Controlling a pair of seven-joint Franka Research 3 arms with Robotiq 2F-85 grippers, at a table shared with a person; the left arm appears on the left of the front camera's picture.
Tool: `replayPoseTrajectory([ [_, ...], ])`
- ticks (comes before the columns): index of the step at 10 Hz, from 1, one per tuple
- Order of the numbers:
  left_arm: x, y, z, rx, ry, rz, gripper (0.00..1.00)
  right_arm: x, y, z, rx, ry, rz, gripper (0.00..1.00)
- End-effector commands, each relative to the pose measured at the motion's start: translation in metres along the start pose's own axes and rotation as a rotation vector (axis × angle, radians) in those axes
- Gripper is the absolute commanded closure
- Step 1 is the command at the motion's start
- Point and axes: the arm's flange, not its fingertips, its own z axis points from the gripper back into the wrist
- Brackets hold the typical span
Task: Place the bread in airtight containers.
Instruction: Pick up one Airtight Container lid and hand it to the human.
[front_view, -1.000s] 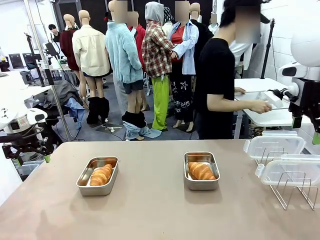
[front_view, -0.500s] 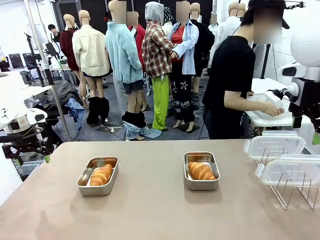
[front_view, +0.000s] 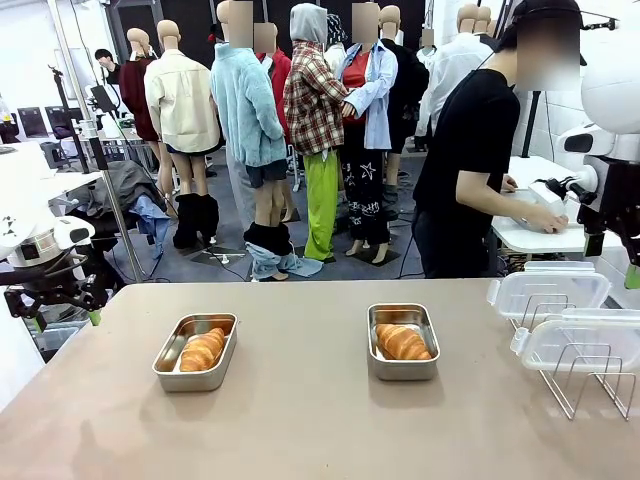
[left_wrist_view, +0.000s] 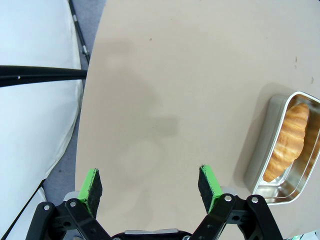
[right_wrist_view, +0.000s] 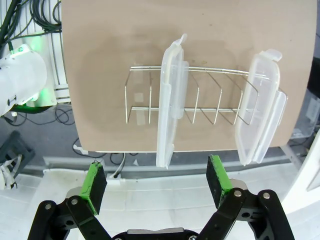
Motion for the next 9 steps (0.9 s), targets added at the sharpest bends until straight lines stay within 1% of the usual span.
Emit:
replayPoseTrajectory([
  [1, -0.0014, 0.0017, 0.0008, -0.002, -0.001, 0.000, 0.00, -0.0001, 0.0006, 0.0015, 0.009, 0.001, 0.002, 0.00],
  [9, -0.0014, 0.0017, 0.0008, -0.002, -0.001, 0.000, 0.00, -0.0001, 0.0006, 0.0015, 0.009, 0.001, 0.002, 0.00],
])
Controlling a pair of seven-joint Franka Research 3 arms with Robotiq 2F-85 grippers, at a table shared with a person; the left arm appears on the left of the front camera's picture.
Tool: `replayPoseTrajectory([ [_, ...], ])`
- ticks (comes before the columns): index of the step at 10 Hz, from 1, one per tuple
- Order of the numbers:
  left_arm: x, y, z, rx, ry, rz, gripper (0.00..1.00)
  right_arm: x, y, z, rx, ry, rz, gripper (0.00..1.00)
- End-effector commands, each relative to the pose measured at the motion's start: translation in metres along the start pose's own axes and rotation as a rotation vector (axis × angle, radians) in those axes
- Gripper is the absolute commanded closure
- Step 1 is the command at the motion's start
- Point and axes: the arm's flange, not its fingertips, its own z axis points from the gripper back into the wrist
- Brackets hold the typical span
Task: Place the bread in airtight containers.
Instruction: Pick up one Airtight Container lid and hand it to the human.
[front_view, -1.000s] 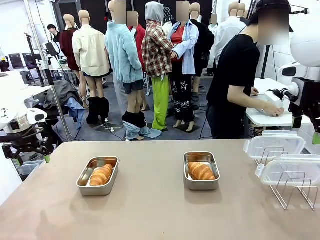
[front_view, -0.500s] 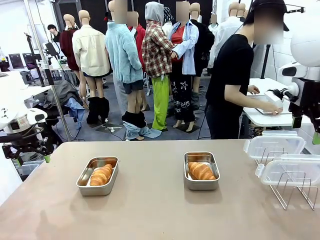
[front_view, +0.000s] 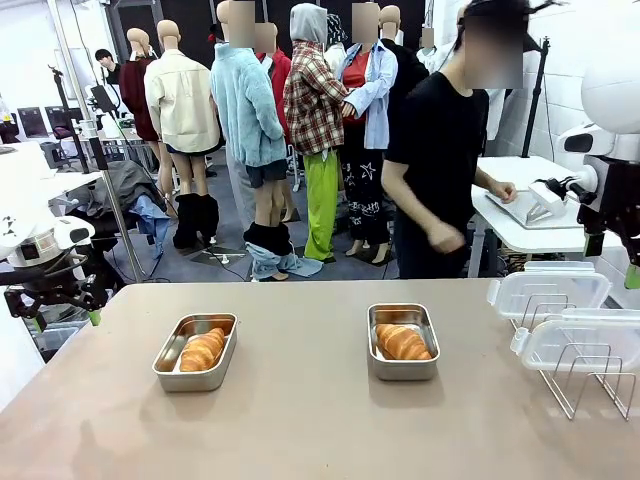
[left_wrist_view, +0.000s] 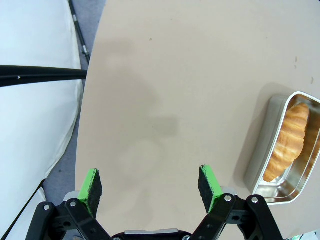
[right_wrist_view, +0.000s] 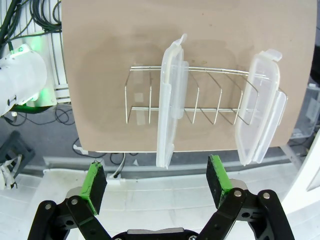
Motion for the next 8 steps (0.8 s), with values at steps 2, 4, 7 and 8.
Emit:
replayPoseTrajectory([
  [2, -0.0014, 0.0017, 0.0008, -0.002, -0.001, 0.000, 0.00, -0.0001, 0.0006, 0.0015, 0.009, 0.001, 0.002, 0.00],
  [4, -0.0014, 0.0017, 0.0008, -0.002, -0.001, 0.000, 0.00, -0.0001, 0.0006, 0.0015, 0.009, 0.001, 0.002, 0.00],
  [7, -0.0014, 0.0017, 0.0008, -0.002, -0.001, 0.000, 0.00, -0.0001, 0.0006, 0.0015, 0.009, 0.001, 0.002, 0.00],
  [8, -0.0014, 0.0017, 0.0008, -0.002, -0.001, 0.000, 0.00, -0.0001, 0.0006, 0.0015, 0.009, 0.001, 0.002, 0.00],
])
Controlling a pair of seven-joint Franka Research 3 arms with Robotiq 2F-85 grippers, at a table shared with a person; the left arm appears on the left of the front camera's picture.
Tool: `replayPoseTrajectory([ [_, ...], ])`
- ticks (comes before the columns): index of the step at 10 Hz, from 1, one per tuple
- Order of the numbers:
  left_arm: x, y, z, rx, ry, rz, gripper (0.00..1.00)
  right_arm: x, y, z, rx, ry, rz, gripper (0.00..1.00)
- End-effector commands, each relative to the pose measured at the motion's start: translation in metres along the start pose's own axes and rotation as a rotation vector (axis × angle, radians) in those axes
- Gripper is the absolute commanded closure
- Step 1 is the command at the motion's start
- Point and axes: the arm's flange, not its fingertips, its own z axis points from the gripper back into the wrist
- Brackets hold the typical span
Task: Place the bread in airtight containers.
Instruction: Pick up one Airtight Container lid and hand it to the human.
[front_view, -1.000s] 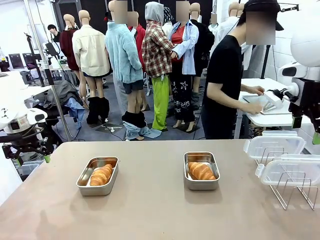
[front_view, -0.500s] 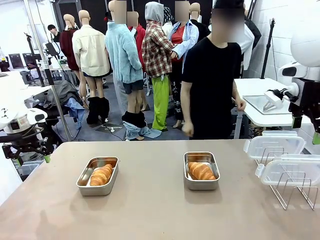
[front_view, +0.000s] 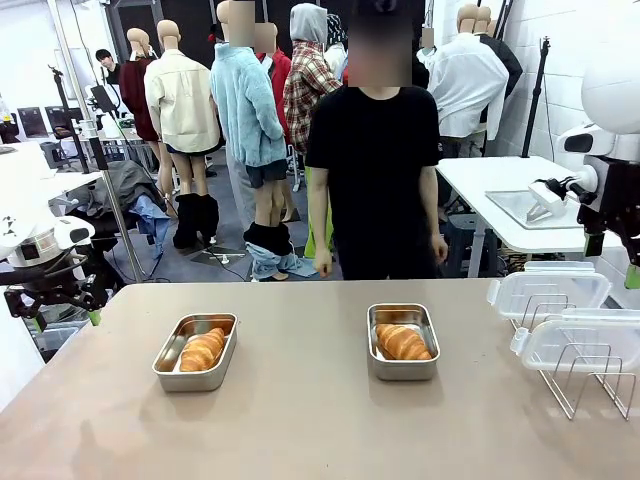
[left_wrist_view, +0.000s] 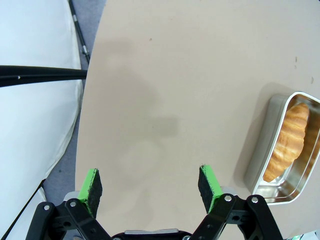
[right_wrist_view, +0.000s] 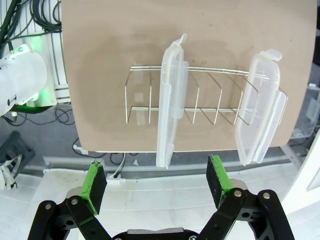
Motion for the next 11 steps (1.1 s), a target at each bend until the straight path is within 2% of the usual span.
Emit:
replayPoseTrajectory([
  [1, -0.0014, 0.0017, 0.0008, -0.002, -0.001, 0.000, 0.00, -0.0001, 0.0006, 0.0014, 0.009, 0.001, 0.002, 0.00],
  [11, -0.0014, 0.0017, 0.0008, -0.002, -0.001, 0.000, 0.00, -0.0001, 0.0006, 0.0014, 0.009, 0.001, 0.002, 0.00],
])
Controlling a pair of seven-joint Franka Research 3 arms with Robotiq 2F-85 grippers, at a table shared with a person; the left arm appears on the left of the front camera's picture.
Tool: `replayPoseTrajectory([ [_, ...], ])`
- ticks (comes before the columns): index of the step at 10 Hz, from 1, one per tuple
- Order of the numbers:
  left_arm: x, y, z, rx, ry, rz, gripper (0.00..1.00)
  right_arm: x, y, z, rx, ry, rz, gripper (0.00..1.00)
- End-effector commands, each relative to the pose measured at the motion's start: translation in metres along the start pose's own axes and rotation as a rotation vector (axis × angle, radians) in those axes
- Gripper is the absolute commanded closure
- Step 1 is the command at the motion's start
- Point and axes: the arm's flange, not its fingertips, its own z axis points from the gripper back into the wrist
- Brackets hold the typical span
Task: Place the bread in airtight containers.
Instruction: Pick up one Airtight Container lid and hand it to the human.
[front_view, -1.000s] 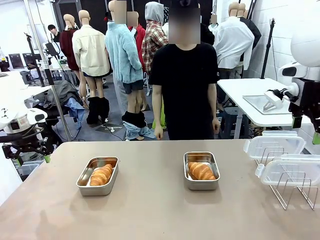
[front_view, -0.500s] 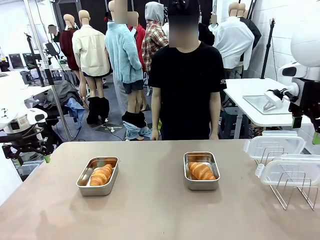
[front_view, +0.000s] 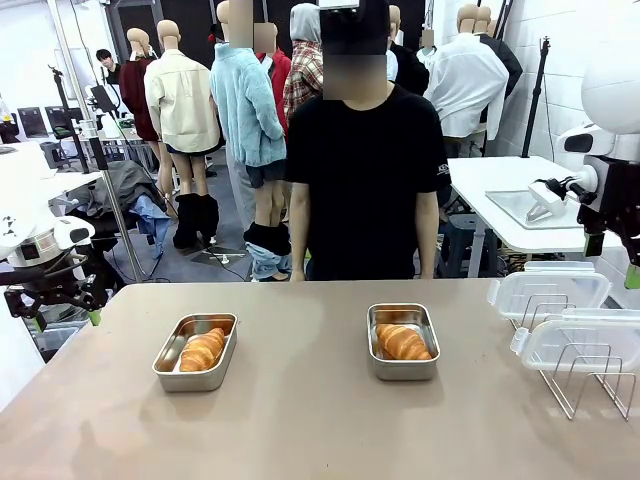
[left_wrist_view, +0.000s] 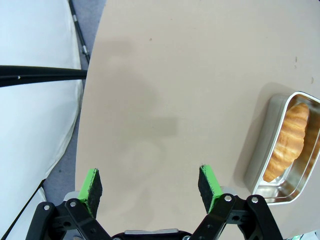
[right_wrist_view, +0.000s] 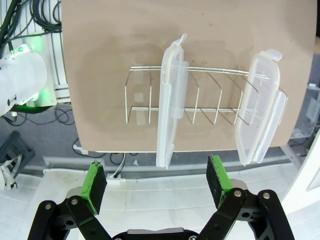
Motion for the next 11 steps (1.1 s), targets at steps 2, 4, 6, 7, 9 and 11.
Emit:
replayPoseTrajectory([
  [2, -0.0014, 0.0017, 0.0008, -0.002, -0.001, 0.000, 0.00, -0.0001, 0.0006, 0.0014, 0.009, 0.001, 0.002, 0.00],
  [4, -0.0014, 0.0017, 0.0008, -0.002, -0.001, 0.000, 0.00, -0.0001, 0.0006, 0.0014, 0.009, 0.001, 0.002, 0.00],
  [6, -0.0014, 0.0017, 0.0008, -0.002, -0.001, 0.000, 0.00, -0.0001, 0.0006, 0.0014, 0.009, 0.001, 0.002, 0.00],
  [7, -0.0014, 0.0017, 0.0008, -0.002, -0.001, 0.000, 0.00, -0.0001, 0.0006, 0.0014, 0.009, 0.001, 0.002, 0.00],
  [9, -0.0014, 0.0017, 0.0008, -0.002, -0.001, 0.000, 0.00, -0.0001, 0.0006, 0.0014, 0.009, 0.001, 0.002, 0.00],
  [11, -0.0014, 0.0017, 0.0008, -0.002, -0.001, 0.000, 0.00, -0.0001, 0.0006, 0.0014, 0.009, 0.001, 0.002, 0.00],
])
